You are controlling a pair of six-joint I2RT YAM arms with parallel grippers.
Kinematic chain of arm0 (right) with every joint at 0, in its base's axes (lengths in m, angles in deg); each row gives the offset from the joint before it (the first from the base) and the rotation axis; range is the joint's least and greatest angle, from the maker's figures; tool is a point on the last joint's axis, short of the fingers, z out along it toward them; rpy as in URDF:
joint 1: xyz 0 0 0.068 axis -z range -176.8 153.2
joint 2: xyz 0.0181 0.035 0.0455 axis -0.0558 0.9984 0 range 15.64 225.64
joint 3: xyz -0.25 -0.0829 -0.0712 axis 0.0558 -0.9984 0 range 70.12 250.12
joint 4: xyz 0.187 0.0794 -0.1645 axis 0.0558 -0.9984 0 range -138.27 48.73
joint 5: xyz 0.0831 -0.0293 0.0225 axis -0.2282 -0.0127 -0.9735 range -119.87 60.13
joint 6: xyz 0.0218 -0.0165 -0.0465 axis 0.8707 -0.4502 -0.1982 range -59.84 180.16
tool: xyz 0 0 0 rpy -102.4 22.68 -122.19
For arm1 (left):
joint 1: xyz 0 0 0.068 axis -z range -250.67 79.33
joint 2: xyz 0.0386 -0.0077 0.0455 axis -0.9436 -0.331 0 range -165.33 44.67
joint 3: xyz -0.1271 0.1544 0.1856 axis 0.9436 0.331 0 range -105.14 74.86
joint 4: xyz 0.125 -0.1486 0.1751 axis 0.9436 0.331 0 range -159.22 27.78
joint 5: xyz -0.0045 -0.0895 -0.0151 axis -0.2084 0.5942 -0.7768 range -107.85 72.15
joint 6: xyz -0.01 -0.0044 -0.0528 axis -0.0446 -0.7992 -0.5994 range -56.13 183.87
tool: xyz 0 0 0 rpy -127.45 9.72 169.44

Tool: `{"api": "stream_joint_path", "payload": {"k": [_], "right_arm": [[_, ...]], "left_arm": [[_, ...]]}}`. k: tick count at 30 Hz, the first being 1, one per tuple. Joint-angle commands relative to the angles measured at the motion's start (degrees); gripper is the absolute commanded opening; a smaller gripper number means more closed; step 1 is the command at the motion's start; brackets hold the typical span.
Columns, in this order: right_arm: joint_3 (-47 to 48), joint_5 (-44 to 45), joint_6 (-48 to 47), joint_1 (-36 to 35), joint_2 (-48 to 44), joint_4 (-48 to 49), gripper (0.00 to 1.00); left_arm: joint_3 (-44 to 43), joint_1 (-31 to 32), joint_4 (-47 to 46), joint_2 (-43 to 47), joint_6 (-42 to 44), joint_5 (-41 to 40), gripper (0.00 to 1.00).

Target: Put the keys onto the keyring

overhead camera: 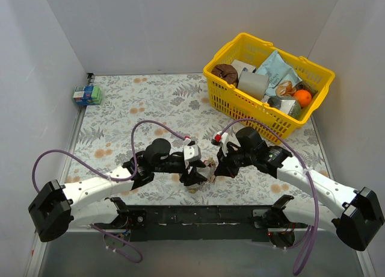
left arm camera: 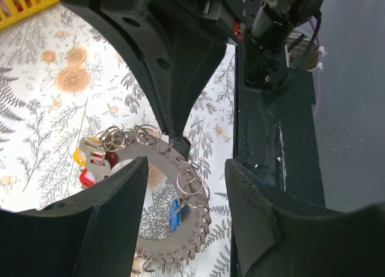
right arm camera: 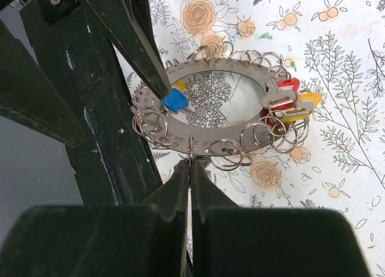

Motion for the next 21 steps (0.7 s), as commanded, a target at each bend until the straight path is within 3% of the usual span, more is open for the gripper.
{"api": "stream_joint_path", "payload": {"k": [1, 11, 21], "right_arm": [[-0.59, -2.35, -1.03, -0.09, -1.78, 2.02, 0.01], [-0.76, -4.55, -2.44, -0.09, -2.48, 3.35, 0.01], [-1.20, -5.70, -2.53, -0.09, -3.19, 3.87, 0.01]], "left_arm": [[2.27, 0.29, -7.58, -0.25, 4.22, 5.65, 0.54], [5.52, 0.20, -17.68, -5.35, 7.13, 6.44, 0.51], [3.51, -0.15, -20.33, -10.44, 5.19, 6.18, 0.45]]}}
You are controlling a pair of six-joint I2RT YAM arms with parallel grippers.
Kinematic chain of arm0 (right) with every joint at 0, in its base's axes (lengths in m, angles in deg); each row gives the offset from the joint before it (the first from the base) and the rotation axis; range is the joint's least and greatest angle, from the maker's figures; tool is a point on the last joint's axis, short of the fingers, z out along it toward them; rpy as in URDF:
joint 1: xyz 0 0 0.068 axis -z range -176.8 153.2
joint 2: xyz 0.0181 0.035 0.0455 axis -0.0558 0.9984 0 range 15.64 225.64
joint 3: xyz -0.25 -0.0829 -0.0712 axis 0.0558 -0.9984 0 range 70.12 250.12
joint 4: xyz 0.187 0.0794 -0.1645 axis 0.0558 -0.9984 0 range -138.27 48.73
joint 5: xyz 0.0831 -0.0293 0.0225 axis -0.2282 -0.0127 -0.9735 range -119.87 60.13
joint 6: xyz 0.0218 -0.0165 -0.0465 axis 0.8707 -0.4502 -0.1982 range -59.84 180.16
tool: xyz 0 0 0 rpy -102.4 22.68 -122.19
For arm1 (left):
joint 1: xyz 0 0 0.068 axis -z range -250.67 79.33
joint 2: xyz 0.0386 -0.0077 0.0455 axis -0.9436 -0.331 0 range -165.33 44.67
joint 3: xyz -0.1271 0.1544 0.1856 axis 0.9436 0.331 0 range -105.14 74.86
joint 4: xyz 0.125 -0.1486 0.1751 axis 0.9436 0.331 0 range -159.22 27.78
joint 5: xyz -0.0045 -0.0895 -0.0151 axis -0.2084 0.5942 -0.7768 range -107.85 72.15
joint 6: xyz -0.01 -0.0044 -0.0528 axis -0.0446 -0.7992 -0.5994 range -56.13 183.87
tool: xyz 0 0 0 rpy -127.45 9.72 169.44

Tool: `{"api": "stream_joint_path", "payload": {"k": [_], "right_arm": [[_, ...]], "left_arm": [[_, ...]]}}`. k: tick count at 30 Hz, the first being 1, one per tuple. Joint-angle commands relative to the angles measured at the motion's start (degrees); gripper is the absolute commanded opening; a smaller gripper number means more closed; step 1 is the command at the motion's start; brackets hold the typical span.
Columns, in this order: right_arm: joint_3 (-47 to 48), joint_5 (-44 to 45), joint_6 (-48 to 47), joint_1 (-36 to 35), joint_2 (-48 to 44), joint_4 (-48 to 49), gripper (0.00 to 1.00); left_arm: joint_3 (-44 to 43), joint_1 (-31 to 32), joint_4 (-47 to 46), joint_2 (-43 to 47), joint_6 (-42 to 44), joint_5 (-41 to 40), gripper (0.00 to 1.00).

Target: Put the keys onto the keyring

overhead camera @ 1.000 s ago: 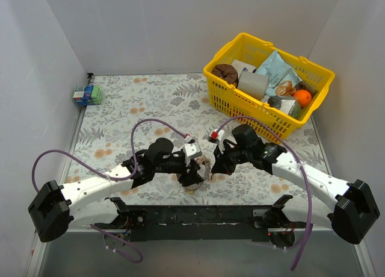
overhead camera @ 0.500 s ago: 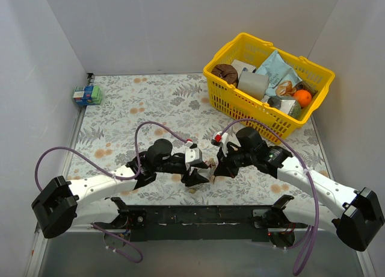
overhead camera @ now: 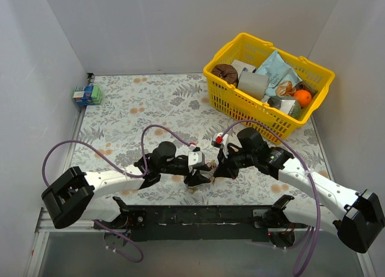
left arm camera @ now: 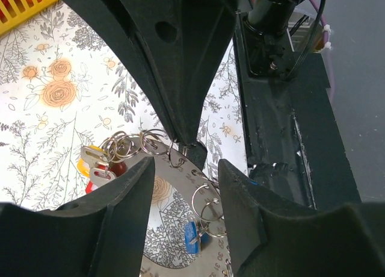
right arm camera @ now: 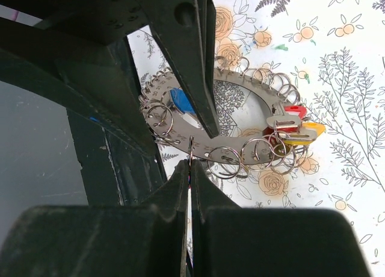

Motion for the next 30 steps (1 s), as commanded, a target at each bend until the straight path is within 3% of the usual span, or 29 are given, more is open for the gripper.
{"api": "stream_joint_path", "payload": {"k": [1, 14, 30], "right_arm": [[-0.31, -2.14, -0.54, -0.09, -1.53, 2.78, 0.01], [-0.48, -2.58, -0.63, -0.09, -1.35, 2.96, 0.01], [-0.48, -1.87, -0.54, -0.09, -1.62, 3.04, 0.01]], "left_arm": [[-1.76, -0.23, -3.59, -1.00, -0.88, 0.52, 0.44], [-3.35, -2.52, -5.26, -2.67, -3.17, 2.27, 0.33], [-6.33, -2.52, 0.98, -5.31, 1.40, 8.78, 0.20]]}}
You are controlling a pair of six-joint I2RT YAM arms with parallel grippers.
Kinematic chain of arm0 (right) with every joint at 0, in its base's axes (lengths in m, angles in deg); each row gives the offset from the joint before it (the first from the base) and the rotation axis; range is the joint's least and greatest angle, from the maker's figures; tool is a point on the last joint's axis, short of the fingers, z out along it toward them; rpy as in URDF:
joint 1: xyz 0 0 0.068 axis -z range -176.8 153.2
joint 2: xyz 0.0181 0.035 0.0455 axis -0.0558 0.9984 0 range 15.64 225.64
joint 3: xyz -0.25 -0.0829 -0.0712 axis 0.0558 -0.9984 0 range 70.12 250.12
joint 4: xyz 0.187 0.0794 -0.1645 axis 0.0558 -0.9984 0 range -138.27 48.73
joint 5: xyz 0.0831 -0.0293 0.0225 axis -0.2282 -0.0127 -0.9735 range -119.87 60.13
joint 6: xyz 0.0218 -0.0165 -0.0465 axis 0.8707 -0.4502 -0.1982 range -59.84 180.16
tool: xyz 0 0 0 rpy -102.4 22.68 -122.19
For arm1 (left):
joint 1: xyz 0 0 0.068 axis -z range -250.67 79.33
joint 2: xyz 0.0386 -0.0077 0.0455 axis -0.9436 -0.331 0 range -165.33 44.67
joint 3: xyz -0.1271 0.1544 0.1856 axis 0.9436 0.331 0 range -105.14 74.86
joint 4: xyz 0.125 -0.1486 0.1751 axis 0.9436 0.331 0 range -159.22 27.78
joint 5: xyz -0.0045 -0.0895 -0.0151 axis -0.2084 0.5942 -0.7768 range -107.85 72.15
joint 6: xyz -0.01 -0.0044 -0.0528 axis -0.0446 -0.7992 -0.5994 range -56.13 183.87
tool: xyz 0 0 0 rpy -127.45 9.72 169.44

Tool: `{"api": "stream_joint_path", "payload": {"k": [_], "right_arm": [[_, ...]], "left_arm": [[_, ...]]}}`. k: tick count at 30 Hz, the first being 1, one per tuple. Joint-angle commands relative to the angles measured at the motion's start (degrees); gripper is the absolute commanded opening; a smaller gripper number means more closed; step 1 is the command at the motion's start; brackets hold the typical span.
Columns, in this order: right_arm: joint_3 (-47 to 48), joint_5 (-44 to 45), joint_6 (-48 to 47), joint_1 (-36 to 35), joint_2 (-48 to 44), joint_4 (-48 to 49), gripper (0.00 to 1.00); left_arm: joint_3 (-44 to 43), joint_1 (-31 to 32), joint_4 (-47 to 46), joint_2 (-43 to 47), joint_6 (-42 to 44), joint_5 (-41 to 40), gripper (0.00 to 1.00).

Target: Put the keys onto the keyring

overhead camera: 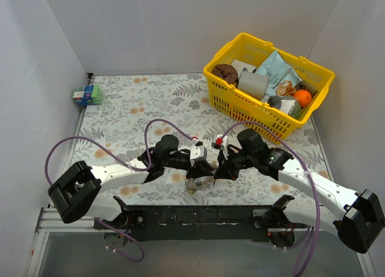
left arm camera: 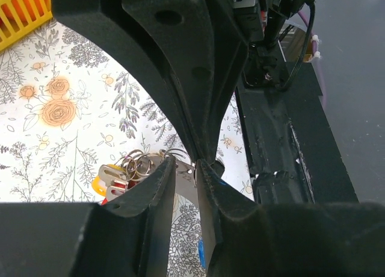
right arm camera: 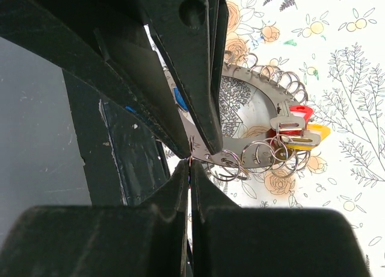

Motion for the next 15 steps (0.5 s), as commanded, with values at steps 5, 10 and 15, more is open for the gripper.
{"api": "stream_joint_path", "payload": {"k": [5, 10, 15], "right_arm": [[0.57, -0.47, -0.50, -0.13, -1.42, 2.56, 0.01], [0.57, 0.32, -0.59, -0.13, -2.03, 2.56, 0.01], [0.48, -0.12, -0.50, -0.13, -2.30, 2.83, 0.01]], "left_arm": [[-2.51, -0.03, 2.35, -0.79, 1.59, 3.51, 0.13], [-2.77, -0.03, 4.03, -0.97, 2.47, 4.22, 0.00], [-3.04, -0.03, 4.46, -1.58, 1.51, 3.96, 0.11]]}}
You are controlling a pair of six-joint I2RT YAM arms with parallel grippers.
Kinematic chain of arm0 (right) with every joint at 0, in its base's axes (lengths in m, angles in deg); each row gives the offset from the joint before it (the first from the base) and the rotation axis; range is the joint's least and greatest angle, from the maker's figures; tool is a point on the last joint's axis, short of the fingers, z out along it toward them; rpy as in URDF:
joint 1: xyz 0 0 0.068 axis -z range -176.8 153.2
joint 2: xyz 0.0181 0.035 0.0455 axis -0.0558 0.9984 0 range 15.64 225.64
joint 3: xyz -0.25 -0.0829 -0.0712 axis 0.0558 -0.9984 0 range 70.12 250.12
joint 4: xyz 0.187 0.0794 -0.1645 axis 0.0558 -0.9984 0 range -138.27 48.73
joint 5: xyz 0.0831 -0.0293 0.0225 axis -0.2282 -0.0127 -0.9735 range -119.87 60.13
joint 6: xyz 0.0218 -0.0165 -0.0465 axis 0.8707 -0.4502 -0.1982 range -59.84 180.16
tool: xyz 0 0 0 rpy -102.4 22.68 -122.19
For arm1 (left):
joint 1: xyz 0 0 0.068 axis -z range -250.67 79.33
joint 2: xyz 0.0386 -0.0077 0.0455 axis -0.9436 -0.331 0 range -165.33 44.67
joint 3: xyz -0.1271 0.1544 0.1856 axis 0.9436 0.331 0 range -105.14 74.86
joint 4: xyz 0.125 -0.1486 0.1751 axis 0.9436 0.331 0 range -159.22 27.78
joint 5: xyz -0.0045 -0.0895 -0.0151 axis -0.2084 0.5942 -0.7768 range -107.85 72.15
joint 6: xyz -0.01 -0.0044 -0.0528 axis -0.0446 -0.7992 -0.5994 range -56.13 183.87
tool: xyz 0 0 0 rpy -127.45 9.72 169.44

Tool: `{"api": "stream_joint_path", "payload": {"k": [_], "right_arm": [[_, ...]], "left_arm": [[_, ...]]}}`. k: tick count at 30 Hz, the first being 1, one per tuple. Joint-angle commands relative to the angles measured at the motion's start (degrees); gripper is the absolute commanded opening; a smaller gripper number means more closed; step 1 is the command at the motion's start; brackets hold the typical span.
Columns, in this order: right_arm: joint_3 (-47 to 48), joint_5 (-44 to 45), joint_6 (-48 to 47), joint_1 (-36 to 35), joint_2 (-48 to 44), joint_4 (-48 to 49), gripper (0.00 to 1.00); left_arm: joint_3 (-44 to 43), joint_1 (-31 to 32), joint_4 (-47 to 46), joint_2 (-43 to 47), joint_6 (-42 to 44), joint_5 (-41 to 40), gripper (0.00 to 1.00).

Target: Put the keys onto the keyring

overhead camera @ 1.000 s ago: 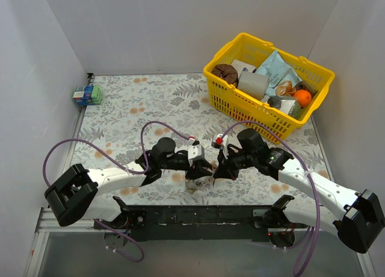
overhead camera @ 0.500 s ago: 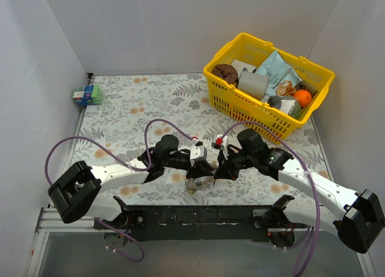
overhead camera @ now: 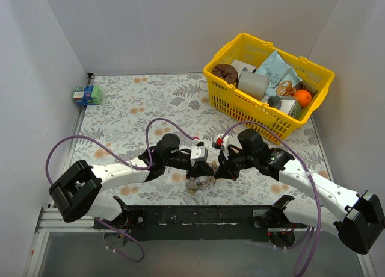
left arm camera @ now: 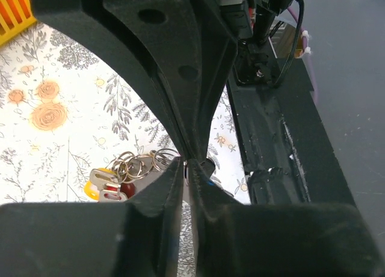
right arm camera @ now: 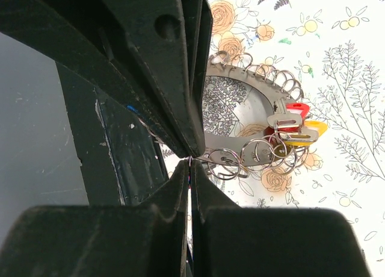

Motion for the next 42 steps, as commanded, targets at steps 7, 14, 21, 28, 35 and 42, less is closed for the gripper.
{"api": "stream_joint_path", "payload": {"k": [7, 14, 21, 28, 35, 42], "right_arm": [[0.48, -1.30, -0.39, -0.13, -1.57, 3.31, 0.01], [0.30, -1.83, -0.47, -0.13, -1.49, 3.48, 0.01], [0.30, -1.92, -0.39, -0.13, -1.31, 3.40, 0.01], [0.30, -2.09, -0.39, -0.05, -1.31, 3.40, 0.01], [0.39, -1.48, -0.39, -0.05, -1.75, 3.40, 0.01], [0.30, -1.56, -0.48, -0.13, -1.75, 3.48, 0.01]], "left_arm": [[-1.35, 0.12, 2.37, 0.50, 0.19, 0.78, 0.27], [-1.27, 0.12, 2.28, 0.68, 0.20, 0.78, 0.23], [-0.39, 0.12, 0.44, 2.70, -0.51, -1.67, 0.27], [0.05, 0.12, -0.45, 2.79, -0.77, -1.95, 0.26], [-1.09, 0.12, 1.22, 1.21, 0.02, -0.62, 0.23], [-1.79, 0.12, 2.19, 0.50, 0.81, -0.01, 0.04]]}}
